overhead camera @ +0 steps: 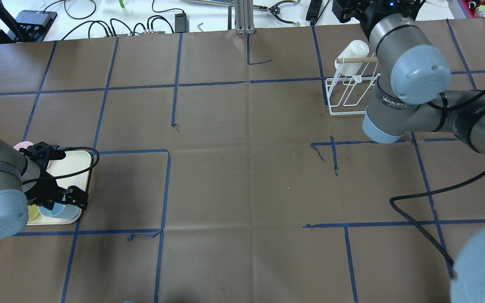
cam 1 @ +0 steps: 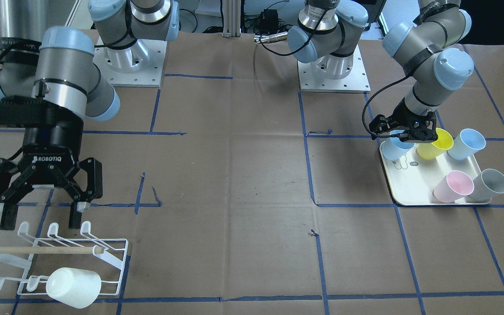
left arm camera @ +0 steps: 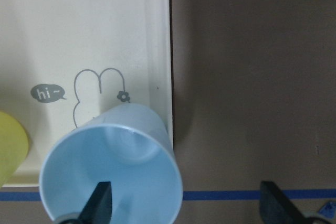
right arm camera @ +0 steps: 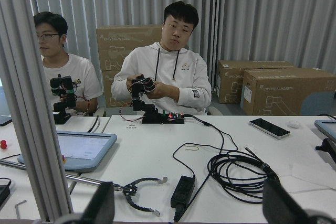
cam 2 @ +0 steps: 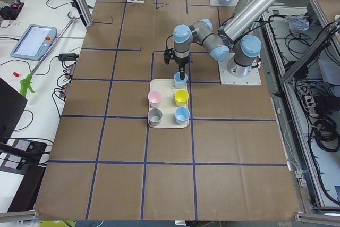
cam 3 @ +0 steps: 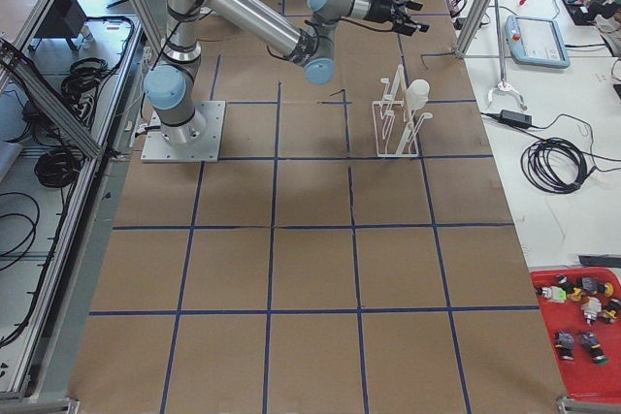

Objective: Transfer IKEA cup to right arm and place on rack

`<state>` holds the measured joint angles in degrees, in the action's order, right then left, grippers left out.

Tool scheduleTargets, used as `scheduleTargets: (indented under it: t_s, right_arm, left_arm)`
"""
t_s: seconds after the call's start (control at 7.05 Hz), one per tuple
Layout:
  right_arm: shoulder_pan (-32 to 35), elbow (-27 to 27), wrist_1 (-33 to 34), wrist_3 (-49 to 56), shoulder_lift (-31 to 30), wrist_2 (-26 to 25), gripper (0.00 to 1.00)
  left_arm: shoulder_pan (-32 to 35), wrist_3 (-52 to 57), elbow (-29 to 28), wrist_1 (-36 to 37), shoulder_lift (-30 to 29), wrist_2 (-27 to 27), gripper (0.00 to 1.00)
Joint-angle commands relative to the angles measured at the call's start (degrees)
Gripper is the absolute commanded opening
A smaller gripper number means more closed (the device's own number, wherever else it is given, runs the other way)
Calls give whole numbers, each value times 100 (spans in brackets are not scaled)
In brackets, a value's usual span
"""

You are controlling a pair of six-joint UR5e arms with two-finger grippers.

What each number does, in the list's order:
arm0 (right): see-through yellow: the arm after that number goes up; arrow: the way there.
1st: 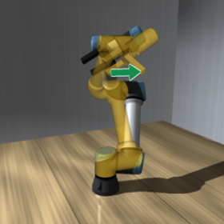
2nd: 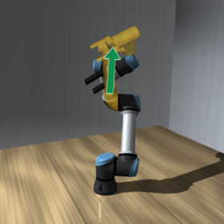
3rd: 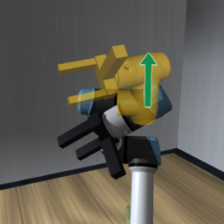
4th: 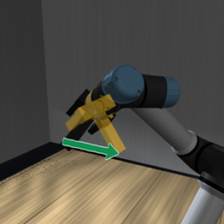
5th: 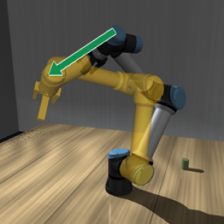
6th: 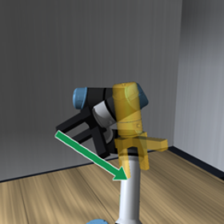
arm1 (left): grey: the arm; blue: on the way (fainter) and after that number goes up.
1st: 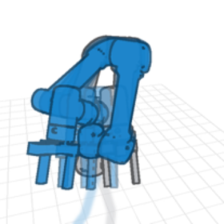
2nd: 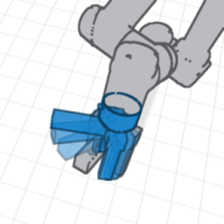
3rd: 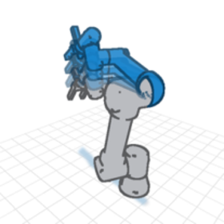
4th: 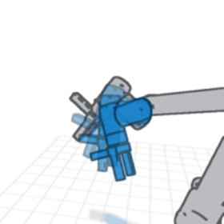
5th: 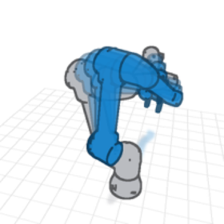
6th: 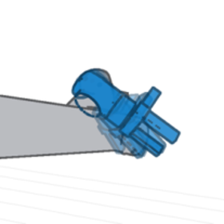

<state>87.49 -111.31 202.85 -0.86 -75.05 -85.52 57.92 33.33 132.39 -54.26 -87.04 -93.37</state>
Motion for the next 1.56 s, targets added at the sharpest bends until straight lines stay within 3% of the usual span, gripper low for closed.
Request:
scheduleTargets:
  t_s: [0.0, 0.28, 0.57, 0.85, 1.28, 1.42]
  right_arm:
    - [145, -896, -263, -1050, -1079, 44, 100]
    - [260, -1261, -194, -2176, -1380, 804, 100]
    - [383, -1357, -184, -3667, -1399, 1422, 100]
    - [383, -1428, -167, -5740, -1390, 1433, 100]
    - [392, -1516, -149, -6862, -1399, 1598, 100]
    - [383, -1673, -53, -7327, -1399, 1782, 100]
  left_arm:
    - [0, 94, -46, 3, -15, -23, 51]
    - [-9, 77, -99, 3, -32, -330, 3]
    - [-18, 103, -212, 21, 11, -322, 0]
    - [70, 86, -912, -511, 38, -270, 0]
    - [1182, 7, -3176, -2364, -154, 178, 0]
    - [1578, -28, -3845, -2570, -364, 614, 0]
